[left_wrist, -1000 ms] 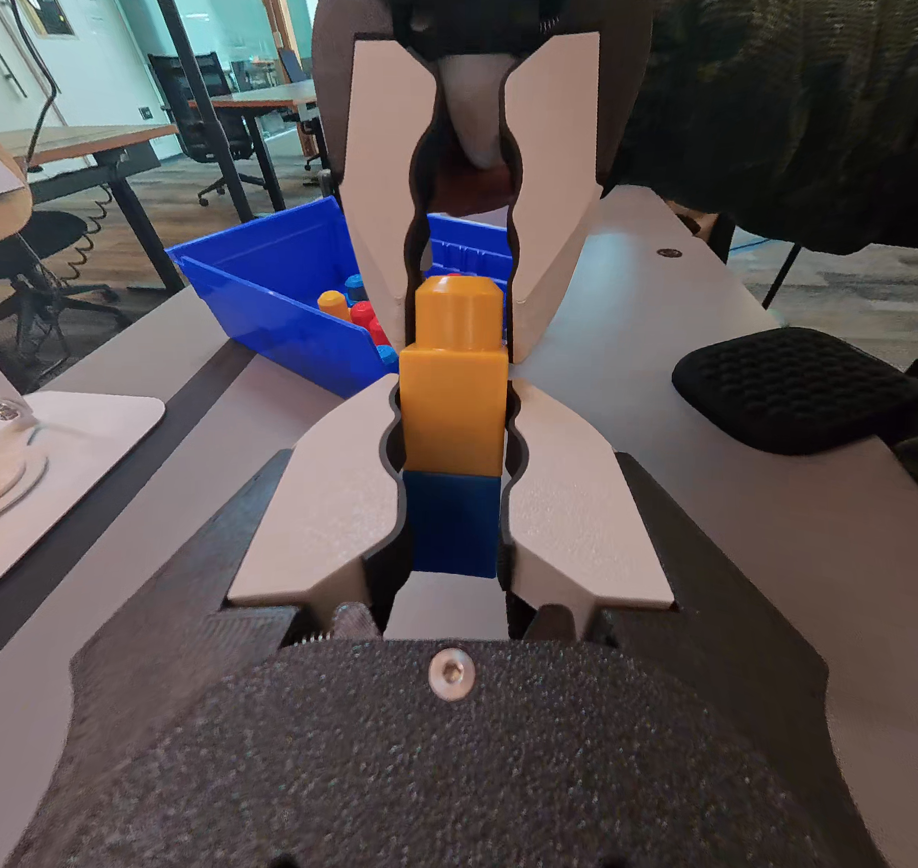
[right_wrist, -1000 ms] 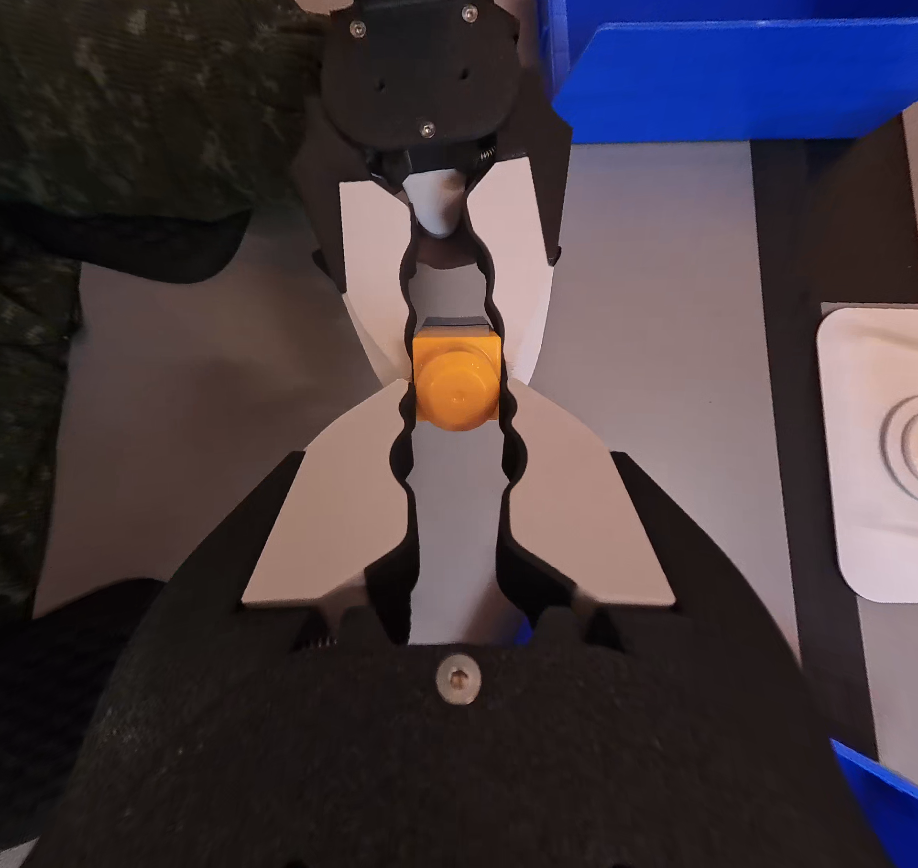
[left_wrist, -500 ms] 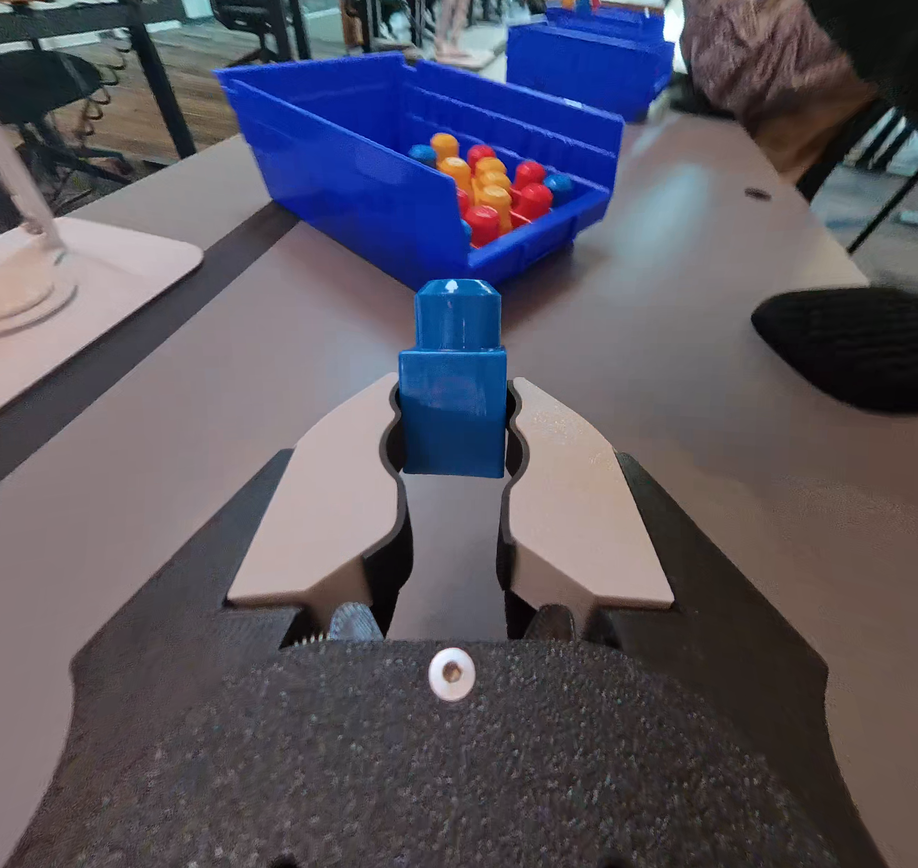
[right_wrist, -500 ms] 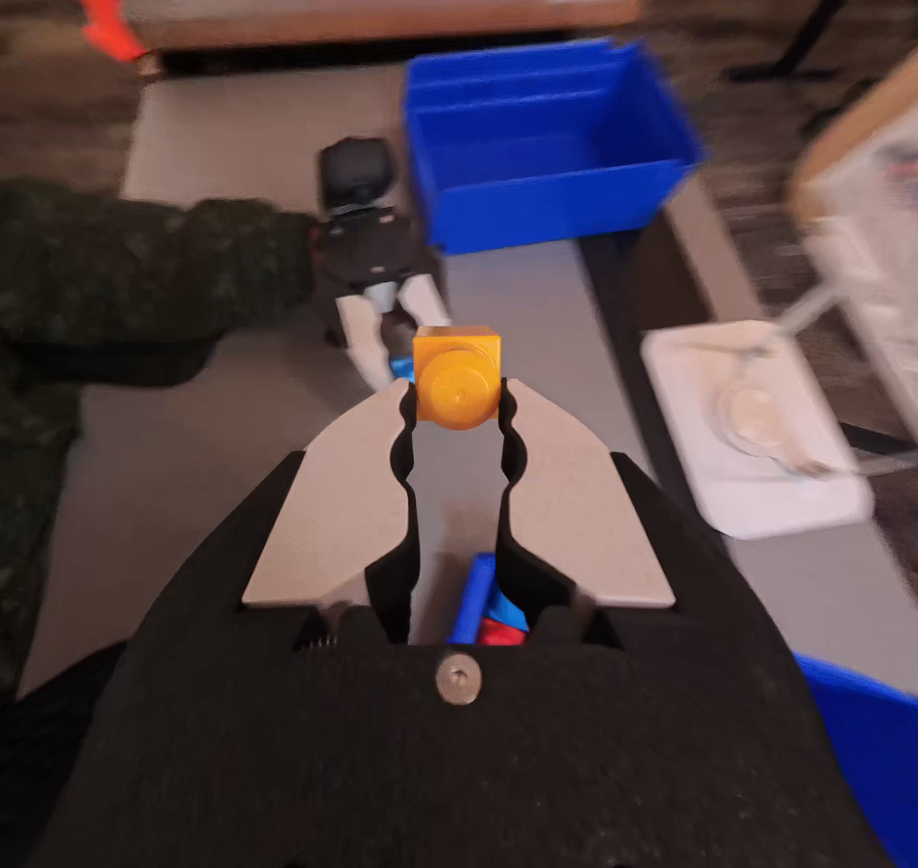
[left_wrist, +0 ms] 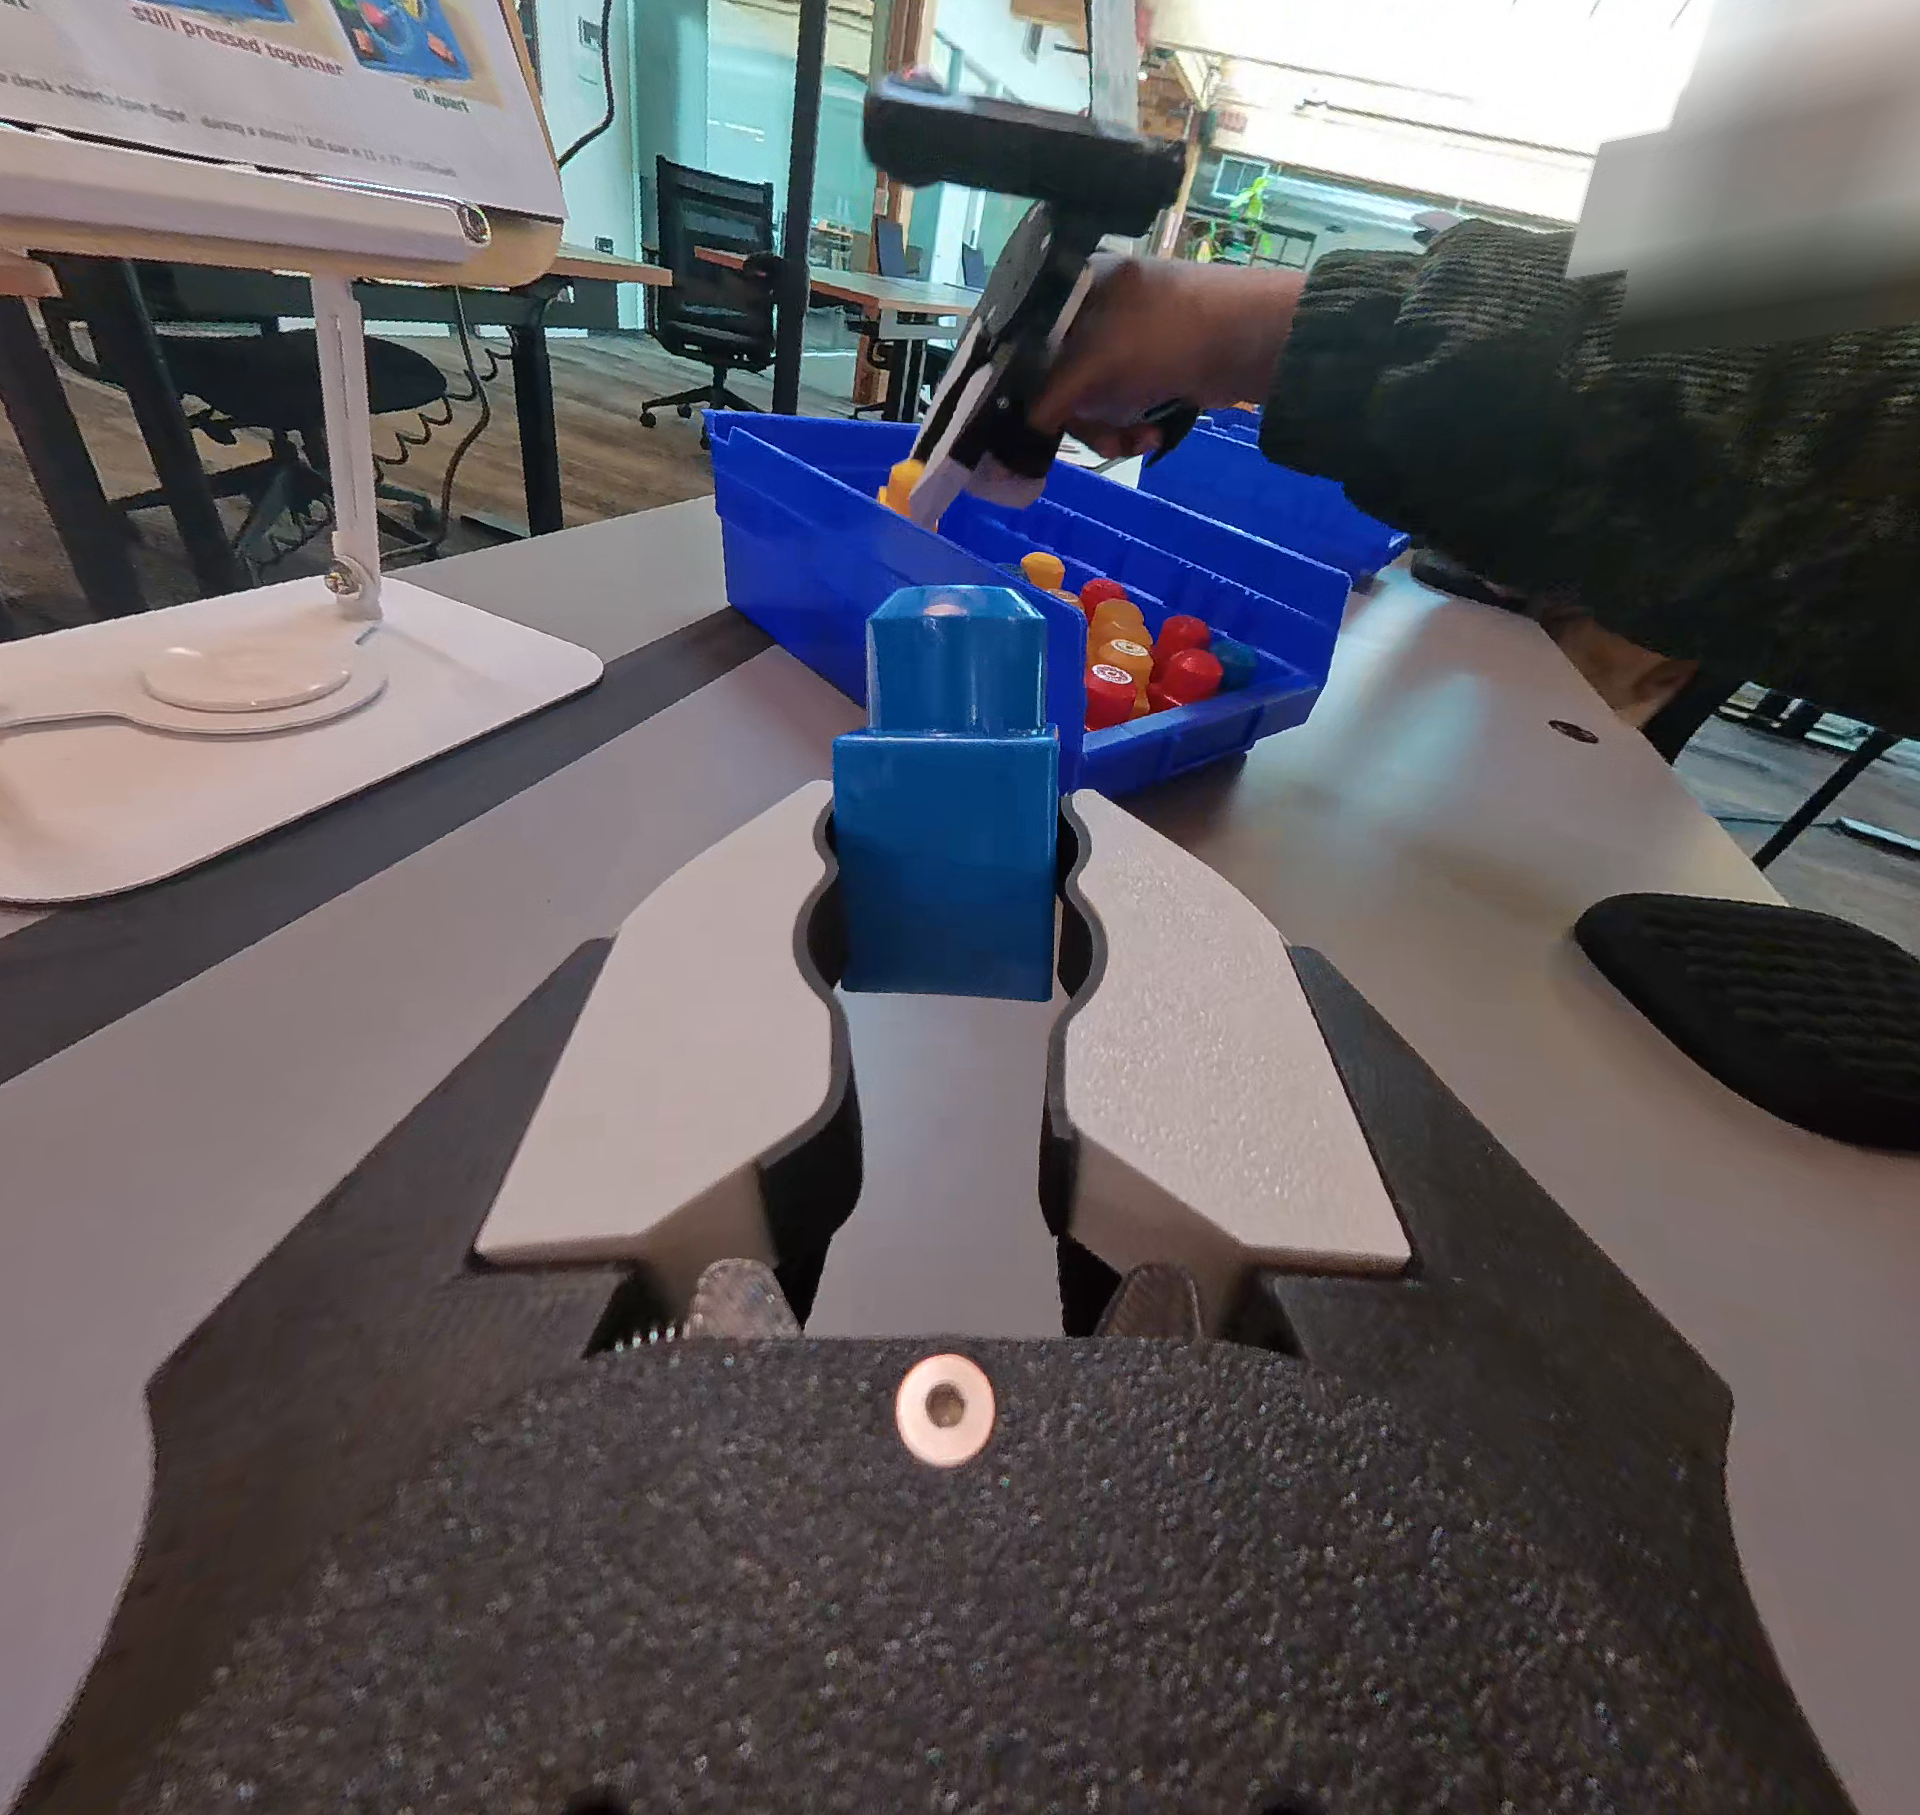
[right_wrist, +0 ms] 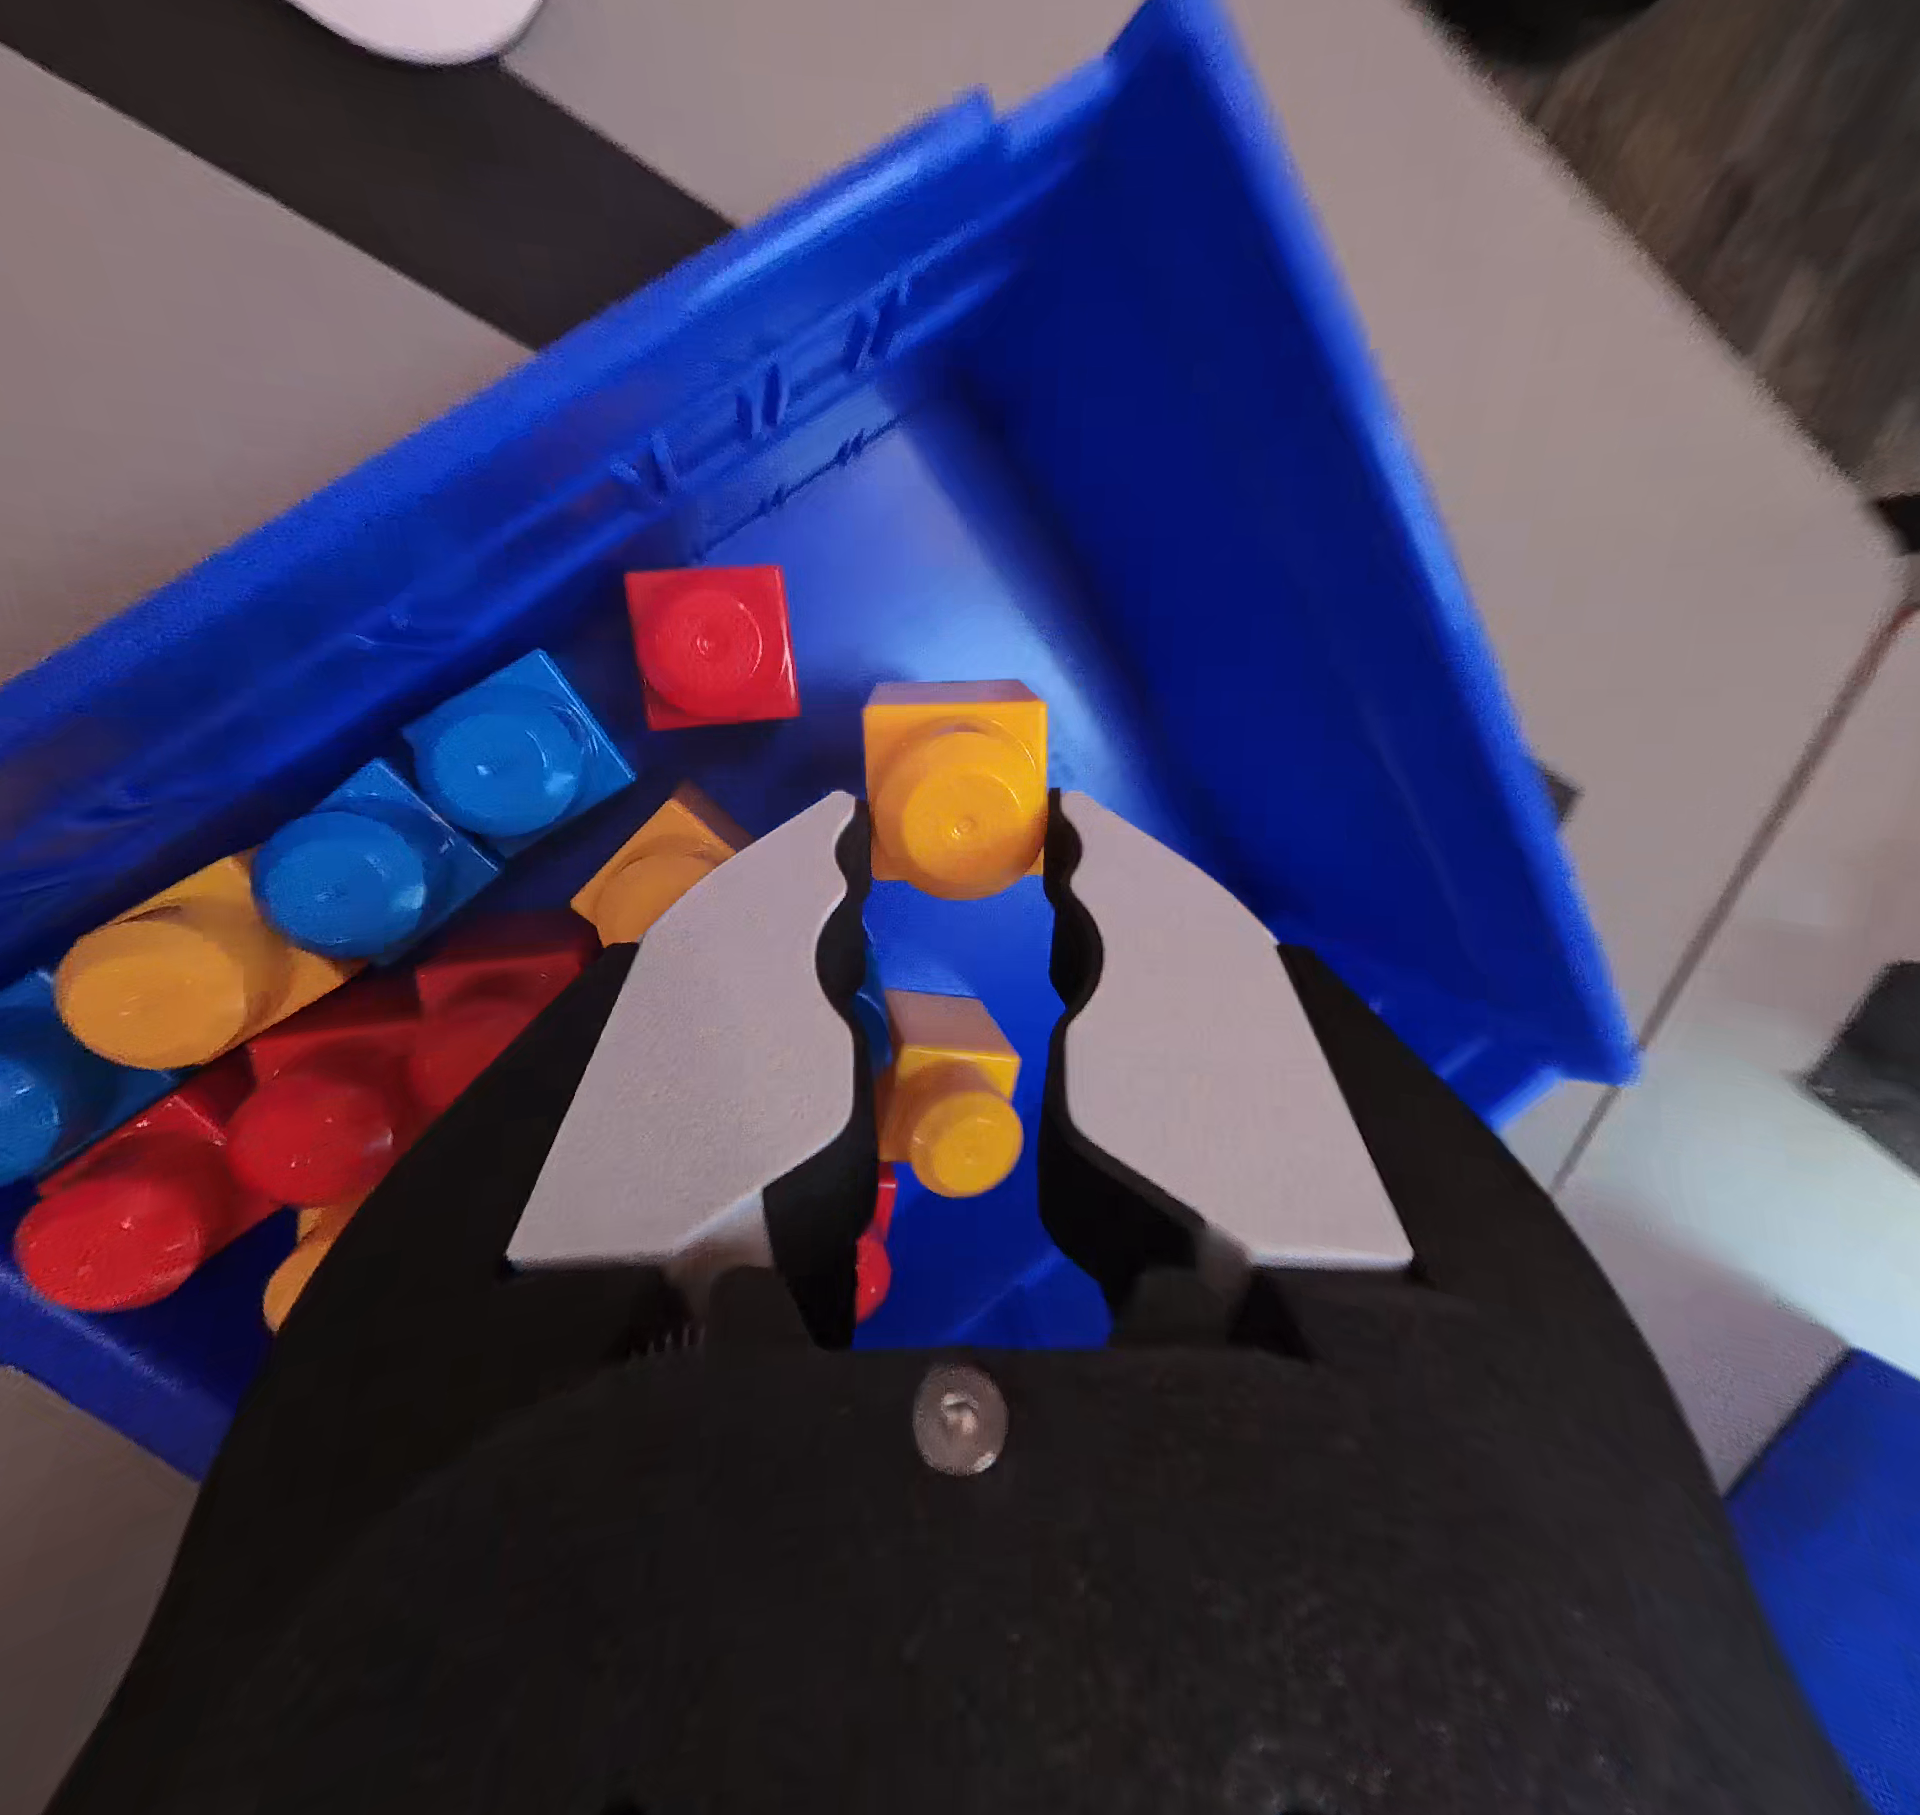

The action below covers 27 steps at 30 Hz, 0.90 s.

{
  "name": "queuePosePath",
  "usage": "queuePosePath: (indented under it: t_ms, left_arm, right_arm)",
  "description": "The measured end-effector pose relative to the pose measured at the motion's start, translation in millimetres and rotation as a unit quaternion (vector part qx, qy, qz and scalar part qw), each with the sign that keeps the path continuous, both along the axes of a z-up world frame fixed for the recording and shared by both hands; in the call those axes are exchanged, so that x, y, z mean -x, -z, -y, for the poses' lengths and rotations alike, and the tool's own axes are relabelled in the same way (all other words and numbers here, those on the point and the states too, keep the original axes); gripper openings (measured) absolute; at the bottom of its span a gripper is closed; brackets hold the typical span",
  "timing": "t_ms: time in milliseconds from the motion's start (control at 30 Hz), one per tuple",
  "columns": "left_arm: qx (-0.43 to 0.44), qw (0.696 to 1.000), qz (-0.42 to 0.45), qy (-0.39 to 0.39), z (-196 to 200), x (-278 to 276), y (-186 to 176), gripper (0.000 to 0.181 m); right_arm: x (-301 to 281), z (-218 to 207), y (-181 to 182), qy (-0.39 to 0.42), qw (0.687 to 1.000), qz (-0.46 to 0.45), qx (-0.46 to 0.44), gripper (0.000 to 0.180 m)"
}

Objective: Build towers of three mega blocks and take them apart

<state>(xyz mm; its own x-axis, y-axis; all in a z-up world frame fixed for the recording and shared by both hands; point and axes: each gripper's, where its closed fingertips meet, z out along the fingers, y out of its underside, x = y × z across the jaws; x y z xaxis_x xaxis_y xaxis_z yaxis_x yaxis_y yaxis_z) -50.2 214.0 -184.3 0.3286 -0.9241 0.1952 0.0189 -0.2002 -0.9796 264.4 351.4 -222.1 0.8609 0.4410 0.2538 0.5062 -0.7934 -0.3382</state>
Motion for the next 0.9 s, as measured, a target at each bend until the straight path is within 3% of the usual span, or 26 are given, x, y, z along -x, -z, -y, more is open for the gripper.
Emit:
queuePosePath:
  t_ms: [133, 233, 333, 433, 533, 633, 767, 900]
  left_arm:
    - [0.002, 1.000, 0.001, 0.008, 1, -2, 0, 0.037]
    - [0.002, 1.000, -0.005, 0.016, 3, -4, 2, 0.037]
    - [0.001, 1.000, -0.008, 0.022, 5, -6, 3, 0.037]
    - [-0.002, 1.000, -0.013, 0.026, 7, -10, 4, 0.037]
    - [-0.005, 0.999, -0.018, 0.032, 10, -14, 5, 0.037]
    - [-0.009, 0.999, -0.026, 0.044, 16, -20, 6, 0.037]
    - [-0.018, 0.997, -0.039, 0.064, 26, -31, 6, 0.037]
    - [-0.029, 0.995, -0.051, 0.083, 37, -44, 5, 0.037]
  right_arm:
    - [13, 19, 41, 0.014, 0.991, -0.064, 0.114, 0.033]
    - [23, 28, 47, 0.016, 0.983, -0.105, 0.151, 0.034]
    - [18, 24, 37, 0.007, 0.987, -0.092, 0.129, 0.045]
    - [28, 11, 2, -0.020, 0.993, -0.101, 0.053, 0.054]
    - [81, 14, -49, -0.127, 0.979, -0.156, -0.031, 0.054]
    - [154, 60, -80, -0.242, 0.941, -0.235, -0.009, 0.053]
    - [223, 123, -83, -0.363, 0.894, -0.259, 0.036, 0.054]
    - [269, 164, -67, -0.426, 0.863, -0.266, 0.057, 0.054]
